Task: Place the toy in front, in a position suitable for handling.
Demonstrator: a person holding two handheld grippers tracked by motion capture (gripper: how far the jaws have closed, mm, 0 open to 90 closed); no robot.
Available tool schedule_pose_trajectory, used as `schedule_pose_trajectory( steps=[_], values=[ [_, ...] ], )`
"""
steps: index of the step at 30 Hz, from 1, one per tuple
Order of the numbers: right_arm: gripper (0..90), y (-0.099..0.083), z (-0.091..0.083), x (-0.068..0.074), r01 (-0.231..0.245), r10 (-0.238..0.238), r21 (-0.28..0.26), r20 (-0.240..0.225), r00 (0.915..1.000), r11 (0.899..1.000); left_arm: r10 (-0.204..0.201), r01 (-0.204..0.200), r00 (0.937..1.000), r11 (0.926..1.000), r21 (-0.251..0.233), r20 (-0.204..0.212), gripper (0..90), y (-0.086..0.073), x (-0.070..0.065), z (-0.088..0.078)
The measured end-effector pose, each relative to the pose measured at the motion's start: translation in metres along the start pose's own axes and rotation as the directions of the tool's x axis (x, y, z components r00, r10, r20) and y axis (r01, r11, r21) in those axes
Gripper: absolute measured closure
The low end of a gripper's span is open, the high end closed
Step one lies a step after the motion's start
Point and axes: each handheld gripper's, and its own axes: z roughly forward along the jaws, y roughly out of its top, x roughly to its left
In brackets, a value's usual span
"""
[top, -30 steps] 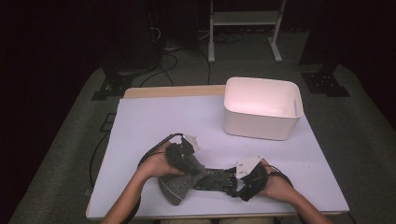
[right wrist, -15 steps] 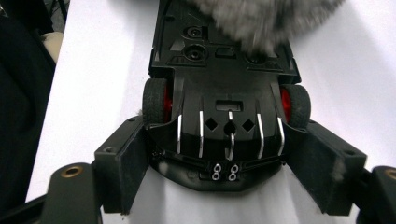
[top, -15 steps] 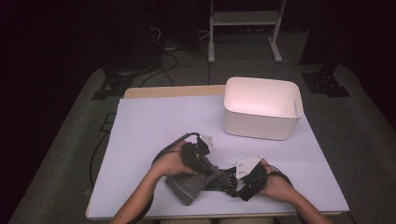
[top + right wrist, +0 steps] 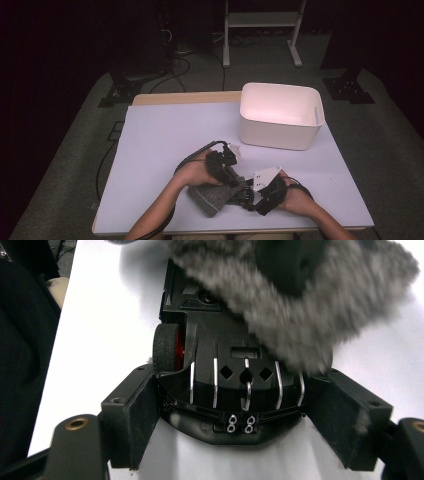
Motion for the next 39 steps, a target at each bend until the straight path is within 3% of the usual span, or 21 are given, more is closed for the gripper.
schedule_pose_trajectory(
  steps=[1,9,13,21,27,31,35,39],
  values=[
    [23.1,0.000,0.000,0.000,-0.001,0.001,-0.001,0.000,1.0000,1.000,-0.022,0.022,0.9997,0.9997,-0.005,-0.011,80.1,-0.010,0.003,-0.005],
    [23.1,0.000,0.000,0.000,-0.001,0.001,0.000,-0.004,1.0000,1.000,-0.113,0.112,0.9925,0.9936,-0.014,-0.048,80.1,-0.050,0.017,-0.029],
    [23.1,0.000,0.000,-0.001,0.000,0.000,0.002,-0.004,1.0000,1.000,-0.130,0.129,0.9905,0.9913,-0.027,-0.045,80.2,-0.056,0.019,-0.031],
    [23.1,0.000,0.000,0.000,0.009,-0.009,-0.001,0.000,1.0000,1.000,-0.112,0.111,0.9926,0.9935,-0.025,-0.047,80.1,-0.064,0.012,-0.035],
    [23.1,0.000,0.000,-0.001,0.005,-0.005,0.000,-0.003,1.0000,1.000,-0.154,0.152,0.9874,0.9873,-0.046,-0.037,80.0,-0.085,0.012,-0.042],
    [23.1,0.001,0.001,0.000,-0.001,0.001,0.002,-0.002,1.0000,1.000,-0.136,0.135,0.9904,0.9896,-0.049,-0.023,80.0,-0.081,0.008,-0.040],
    [23.1,0.000,0.001,-0.001,-0.004,0.004,0.000,-0.006,1.0000,1.000,-0.077,0.077,0.9970,0.9964,-0.036,-0.003,80.0,-0.064,-0.001,-0.033],
    [23.1,0.000,0.001,-0.001,-0.005,0.005,0.000,-0.005,1.0000,1.000,-0.016,0.017,0.9997,0.9995,-0.026,0.018,79.9,-0.045,-0.010,-0.022]
  ],
)
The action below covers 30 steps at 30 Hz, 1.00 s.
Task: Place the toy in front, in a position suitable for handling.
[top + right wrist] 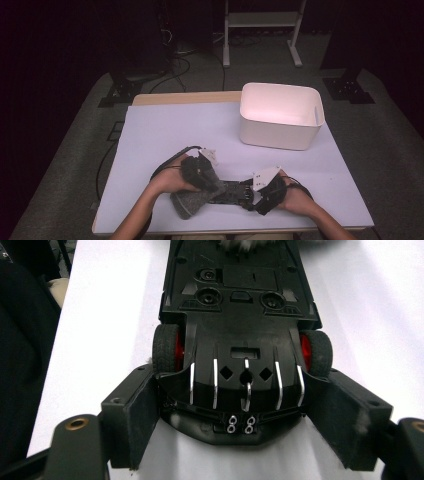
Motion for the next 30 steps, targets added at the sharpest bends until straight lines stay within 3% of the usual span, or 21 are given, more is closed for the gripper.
schedule_pose_trajectory(
  steps=[6,14,21,25,30],
  values=[
    [23.1,0.000,0.000,0.001,0.006,-0.006,-0.003,0.004,1.0000,1.000,0.032,-0.032,0.9995,0.9993,0.020,0.006,79.1,0.010,-0.009,0.007],
    [23.1,-0.001,0.000,0.000,0.006,-0.006,-0.005,0.003,1.0000,1.000,-0.029,0.029,0.9996,0.9995,0.012,-0.002,79.2,-0.020,0.001,-0.008],
    [23.1,-0.001,0.000,0.000,-0.003,0.003,-0.005,-0.001,1.0000,1.000,-0.076,0.077,0.9961,0.9969,0.013,-0.043,79.2,-0.036,0.006,-0.020],
    [23.1,0.000,0.000,0.000,-0.004,0.004,-0.002,0.001,1.0000,1.000,-0.065,0.065,0.9973,0.9978,0.013,-0.035,79.1,-0.028,0.005,-0.015],
    [23.1,0.001,0.001,0.001,-0.001,0.001,-0.005,0.006,1.0000,1.000,0.005,-0.004,0.9999,0.9998,-0.020,0.010,79.1,-0.003,-0.002,-0.004]
  ],
)
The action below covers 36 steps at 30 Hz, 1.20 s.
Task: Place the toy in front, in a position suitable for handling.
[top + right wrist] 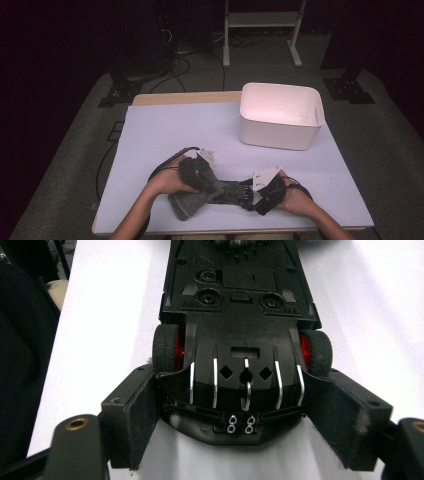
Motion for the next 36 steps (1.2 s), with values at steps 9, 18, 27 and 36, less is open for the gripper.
schedule_pose_trajectory(
  steps=[9,18,27,36],
  values=[
    [22.8,-0.001,-0.001,0.000,-0.018,0.018,-0.021,-0.007,0.9998,1.000,0.011,-0.012,0.9999,0.9987,0.050,0.006,79.0,0.010,-0.003,0.013],
    [22.8,-0.002,-0.004,-0.001,-0.027,0.027,-0.036,-0.003,0.9996,0.999,0.000,0.000,0.9999,0.9992,0.039,0.011,79.0,0.007,-0.003,0.013],
    [23.0,0.003,-0.004,0.001,-0.007,0.008,-0.042,0.012,0.9999,0.999,0.073,-0.074,0.9962,0.9971,0.020,0.048,79.0,0.036,-0.016,0.022],
    [23.0,0.005,-0.002,0.004,0.004,-0.003,-0.036,0.020,0.9998,0.999,0.130,-0.132,0.9908,0.9903,0.043,0.036,79.0,0.060,-0.019,0.035]
  ],
)
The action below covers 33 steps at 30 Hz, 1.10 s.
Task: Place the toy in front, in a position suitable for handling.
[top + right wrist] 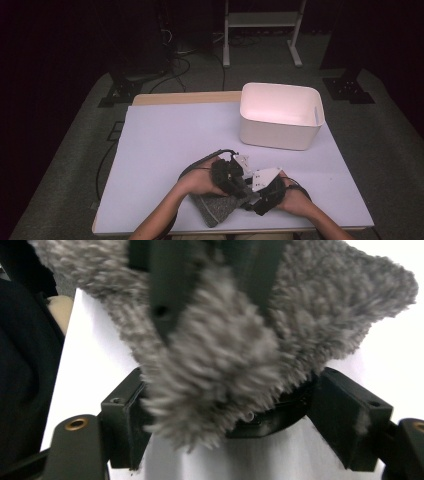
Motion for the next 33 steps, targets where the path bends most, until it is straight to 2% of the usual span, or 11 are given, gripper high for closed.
schedule_pose_trajectory(
  steps=[5,8,12,15,18,23,26,30,33],
  values=[
    [23.0,0.000,0.000,0.000,-0.003,0.003,-0.003,-0.002,1.0000,1.000,-0.059,0.059,0.9964,0.9982,-0.011,-0.061,79.0,-0.008,0.010,-0.009],
    [23.1,0.001,-0.001,0.000,-0.003,0.003,-0.006,-0.002,1.0000,1.000,-0.092,0.090,0.9936,0.9956,-0.025,-0.066,79.0,-0.013,0.017,-0.014],
    [23.1,0.002,-0.001,0.000,0.000,0.000,-0.012,-0.002,1.0000,1.000,-0.078,0.077,0.9966,0.9960,-0.045,-0.027,79.0,-0.009,0.014,-0.010],
    [23.2,0.002,0.000,0.000,0.004,-0.004,-0.011,0.000,1.0000,1.000,-0.062,0.062,0.9978,0.9973,-0.039,-0.020,79.0,-0.005,0.013,-0.006],
    [23.2,0.001,0.000,0.001,0.008,-0.008,-0.005,0.003,1.0000,1.000,-0.071,0.070,0.9971,0.9970,-0.032,-0.027,79.0,-0.006,0.015,-0.007],
    [23.2,0.000,-0.001,-0.002,0.012,-0.012,-0.010,0.001,0.9999,1.000,-0.102,0.100,0.9933,0.9946,-0.025,-0.055,78.8,-0.018,0.018,-0.019],
    [23.2,-0.002,-0.003,-0.004,0.019,-0.019,-0.007,0.005,0.9998,1.000,-0.132,0.130,0.9885,0.9912,-0.023,-0.074,78.7,-0.030,0.022,-0.027],
    [23.1,-0.008,-0.009,-0.010,0.002,-0.002,-0.002,0.012,0.9999,1.000,-0.177,0.175,0.9818,0.9842,-0.023,-0.070,78.1,-0.045,0.027,-0.033],
    [23.0,-0.012,-0.009,-0.014,-0.013,0.013,0.007,0.009,0.9999,1.000,-0.200,0.199,0.9790,0.9798,-0.022,-0.042,78.2,-0.054,0.029,-0.029]
  ],
)
